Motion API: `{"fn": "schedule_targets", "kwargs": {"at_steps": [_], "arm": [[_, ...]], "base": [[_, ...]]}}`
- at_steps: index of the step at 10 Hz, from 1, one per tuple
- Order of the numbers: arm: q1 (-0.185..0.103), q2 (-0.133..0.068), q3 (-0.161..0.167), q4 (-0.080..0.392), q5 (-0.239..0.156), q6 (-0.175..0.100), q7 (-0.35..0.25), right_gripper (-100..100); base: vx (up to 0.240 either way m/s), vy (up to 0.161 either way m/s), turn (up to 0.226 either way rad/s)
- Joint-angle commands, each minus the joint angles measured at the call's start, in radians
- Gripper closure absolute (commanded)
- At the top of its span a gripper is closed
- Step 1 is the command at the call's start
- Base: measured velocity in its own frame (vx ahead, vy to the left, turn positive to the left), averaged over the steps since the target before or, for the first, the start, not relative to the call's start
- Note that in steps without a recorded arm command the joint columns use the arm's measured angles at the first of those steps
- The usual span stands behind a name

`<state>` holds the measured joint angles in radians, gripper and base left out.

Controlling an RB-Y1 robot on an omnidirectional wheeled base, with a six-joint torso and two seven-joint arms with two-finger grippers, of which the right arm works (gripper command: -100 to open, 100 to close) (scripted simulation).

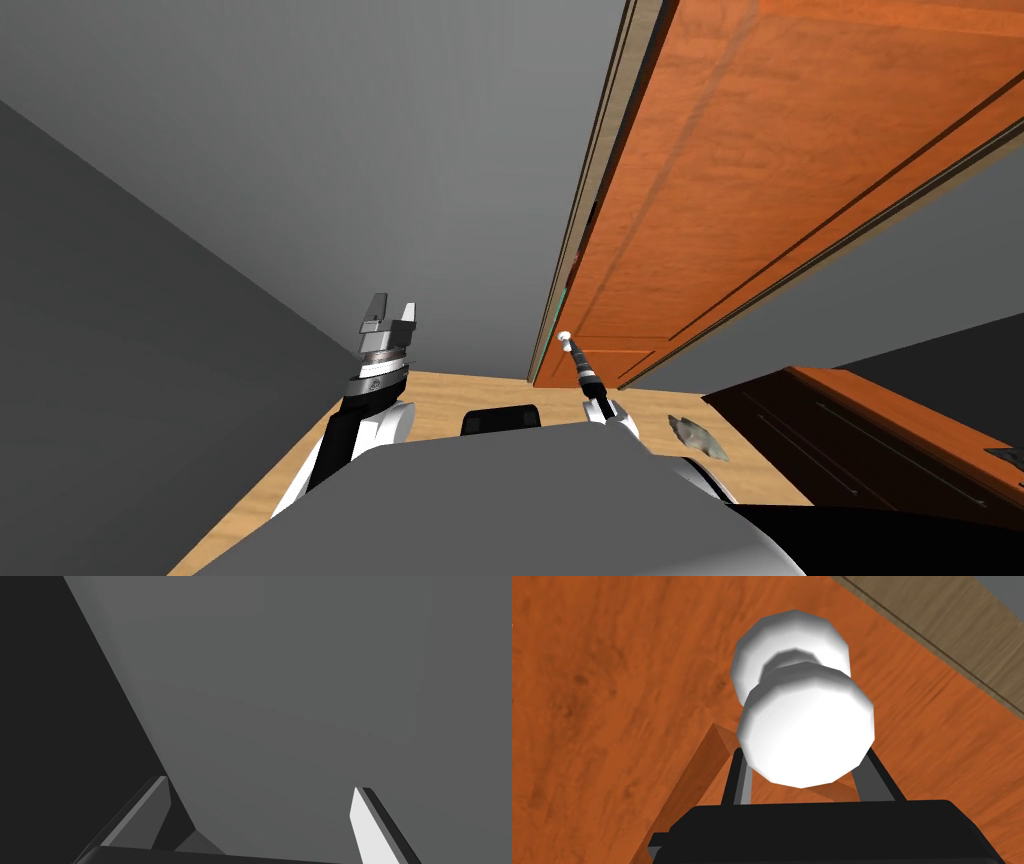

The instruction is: Pull the door open

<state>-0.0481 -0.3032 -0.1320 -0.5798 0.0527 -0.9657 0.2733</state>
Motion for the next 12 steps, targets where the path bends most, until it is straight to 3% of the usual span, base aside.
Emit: {"fn": "schedule_targets", "kwargs": {"at_steps": [1, 12], "arm": [[0.009, 0.012, 0.019, -0.02, -0.013, 0.015, -0.05, 100], [-0.001, 0.007, 0.059, -0.016, -0.094, 0.024, -0.268, 100]], "base": [[-0.044, -0.018, 0.054], [-0.036, -0.017, 0.039]]}}
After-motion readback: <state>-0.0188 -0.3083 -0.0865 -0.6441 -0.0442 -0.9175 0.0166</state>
